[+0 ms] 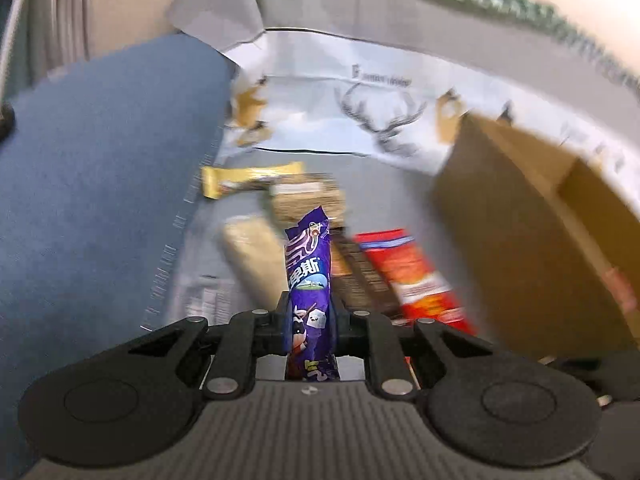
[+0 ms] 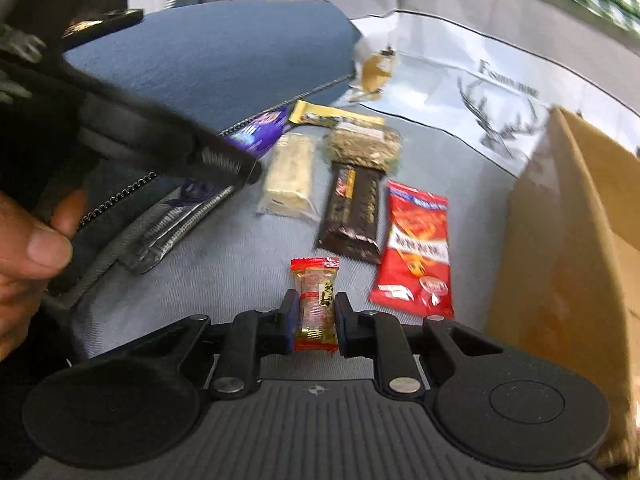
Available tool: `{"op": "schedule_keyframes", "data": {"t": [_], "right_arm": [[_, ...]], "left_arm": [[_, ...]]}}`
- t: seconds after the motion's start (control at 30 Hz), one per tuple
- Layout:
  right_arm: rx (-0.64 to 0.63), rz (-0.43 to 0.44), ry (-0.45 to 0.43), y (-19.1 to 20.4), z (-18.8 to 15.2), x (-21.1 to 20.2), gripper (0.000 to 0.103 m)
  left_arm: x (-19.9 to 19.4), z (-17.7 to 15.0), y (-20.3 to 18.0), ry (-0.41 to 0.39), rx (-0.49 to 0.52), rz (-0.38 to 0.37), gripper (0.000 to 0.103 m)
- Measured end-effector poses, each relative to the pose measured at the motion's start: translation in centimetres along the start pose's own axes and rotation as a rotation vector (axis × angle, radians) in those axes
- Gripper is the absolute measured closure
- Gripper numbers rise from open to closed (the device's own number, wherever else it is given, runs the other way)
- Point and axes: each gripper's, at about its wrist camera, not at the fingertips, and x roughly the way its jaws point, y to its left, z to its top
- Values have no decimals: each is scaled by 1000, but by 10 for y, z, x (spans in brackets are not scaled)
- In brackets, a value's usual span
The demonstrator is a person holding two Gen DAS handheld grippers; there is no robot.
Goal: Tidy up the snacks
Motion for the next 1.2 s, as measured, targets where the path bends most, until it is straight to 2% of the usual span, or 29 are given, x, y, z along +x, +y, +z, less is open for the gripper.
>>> {"op": "schedule_keyframes", "data": {"t": [0.13, 0.23, 0.33, 0.43, 0.57, 0.7, 0.87, 0.93, 0.97, 1.0, 1.03, 1.1, 1.2], "right_arm": [[64, -14, 43, -7, -7, -2, 83], [97, 8, 95, -11, -12, 2, 83], [115, 17, 105, -12, -15, 3, 82], [127, 25, 103, -13, -15, 3, 74], [114, 22, 110, -11, -16, 4, 71], [105, 21, 111, -11, -16, 3, 68], [79, 12, 99, -9, -18, 5, 68], [62, -2, 94, -9, -19, 5, 71], [55, -7, 93, -9, -19, 5, 73], [49, -8, 91, -9, -19, 5, 80], [44, -11, 90, -8, -19, 4, 82], [40, -15, 88, -8, -19, 4, 84], [35, -22, 75, -7, -18, 3, 85]], "left_arm": [[-2, -3, 6, 34, -115, -92, 84], [1, -12, 12, 96, -214, -149, 82], [6, -14, 21, 119, -291, -101, 69], [1, -14, 27, 101, -330, -77, 67], [-4, -14, 23, 92, -301, -58, 61], [9, -18, 7, 165, -224, -117, 53], [22, -32, -26, 244, -57, -113, 53], [24, -37, -35, 250, -6, -99, 54], [24, -39, -38, 244, 14, -91, 55], [24, -40, -40, 240, 29, -86, 63], [25, -40, -41, 240, 33, -85, 76], [25, -40, -40, 232, 30, -94, 86], [16, -34, -34, 169, 4, -81, 87]]}}
